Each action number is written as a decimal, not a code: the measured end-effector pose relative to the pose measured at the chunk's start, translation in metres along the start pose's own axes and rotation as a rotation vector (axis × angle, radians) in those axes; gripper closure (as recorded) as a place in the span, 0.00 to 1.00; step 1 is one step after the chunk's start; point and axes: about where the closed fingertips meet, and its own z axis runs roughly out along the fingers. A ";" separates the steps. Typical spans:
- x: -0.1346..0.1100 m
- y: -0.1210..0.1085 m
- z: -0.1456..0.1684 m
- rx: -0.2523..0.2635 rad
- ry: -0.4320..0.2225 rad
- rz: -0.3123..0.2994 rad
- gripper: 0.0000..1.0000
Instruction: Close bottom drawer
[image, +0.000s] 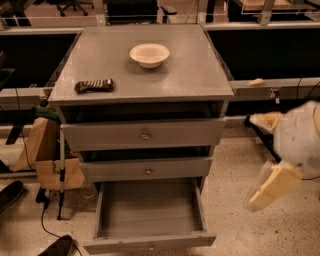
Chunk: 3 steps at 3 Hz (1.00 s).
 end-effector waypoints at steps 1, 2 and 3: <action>0.012 0.040 0.089 -0.093 -0.160 0.073 0.00; 0.026 0.058 0.133 -0.135 -0.181 0.118 0.00; 0.026 0.058 0.133 -0.135 -0.181 0.118 0.00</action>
Offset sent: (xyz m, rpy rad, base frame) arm -0.0082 0.0328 -0.0763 0.1657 0.0489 0.0149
